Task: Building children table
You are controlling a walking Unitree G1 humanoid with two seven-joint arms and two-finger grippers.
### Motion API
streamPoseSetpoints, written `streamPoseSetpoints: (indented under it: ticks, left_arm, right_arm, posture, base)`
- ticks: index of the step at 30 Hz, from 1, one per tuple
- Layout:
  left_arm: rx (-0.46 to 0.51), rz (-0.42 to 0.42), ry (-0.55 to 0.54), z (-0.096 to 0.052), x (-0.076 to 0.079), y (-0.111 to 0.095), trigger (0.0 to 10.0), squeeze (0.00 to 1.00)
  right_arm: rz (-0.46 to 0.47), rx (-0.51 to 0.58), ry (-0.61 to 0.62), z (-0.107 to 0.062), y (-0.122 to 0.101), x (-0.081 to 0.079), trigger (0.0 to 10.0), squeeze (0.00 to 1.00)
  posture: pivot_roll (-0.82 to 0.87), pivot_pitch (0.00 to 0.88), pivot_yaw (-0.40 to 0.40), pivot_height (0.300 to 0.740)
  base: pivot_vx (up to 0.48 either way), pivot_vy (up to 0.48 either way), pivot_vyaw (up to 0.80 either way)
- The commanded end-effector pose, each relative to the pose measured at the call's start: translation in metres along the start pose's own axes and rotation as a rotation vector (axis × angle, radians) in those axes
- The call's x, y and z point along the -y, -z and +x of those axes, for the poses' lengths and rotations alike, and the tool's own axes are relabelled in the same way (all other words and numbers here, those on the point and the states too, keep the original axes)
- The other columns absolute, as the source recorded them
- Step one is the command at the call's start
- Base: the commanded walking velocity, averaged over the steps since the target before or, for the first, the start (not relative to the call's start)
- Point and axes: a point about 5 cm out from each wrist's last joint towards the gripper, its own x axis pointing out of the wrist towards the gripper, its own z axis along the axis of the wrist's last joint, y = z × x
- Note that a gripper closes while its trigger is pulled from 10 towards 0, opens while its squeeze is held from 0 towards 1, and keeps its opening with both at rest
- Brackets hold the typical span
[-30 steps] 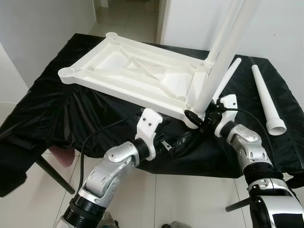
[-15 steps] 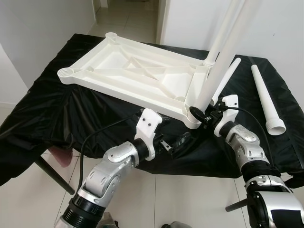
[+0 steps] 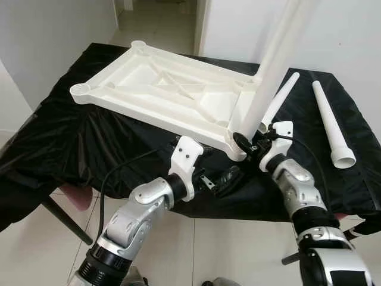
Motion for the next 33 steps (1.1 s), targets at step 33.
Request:
streamPoseSetpoints:
  ticks: [33]
  left_arm:
    - [0.010,-0.002,0.036,0.004,0.005,-0.003,10.0,0.00]
  right_arm:
    - [0.141,-0.006,0.624,-0.003,0.011,-0.029,10.0,0.00]
  posture:
    - [0.06,0.030,-0.057,0.740]
  base:
    - [0.000,0.000,0.00]
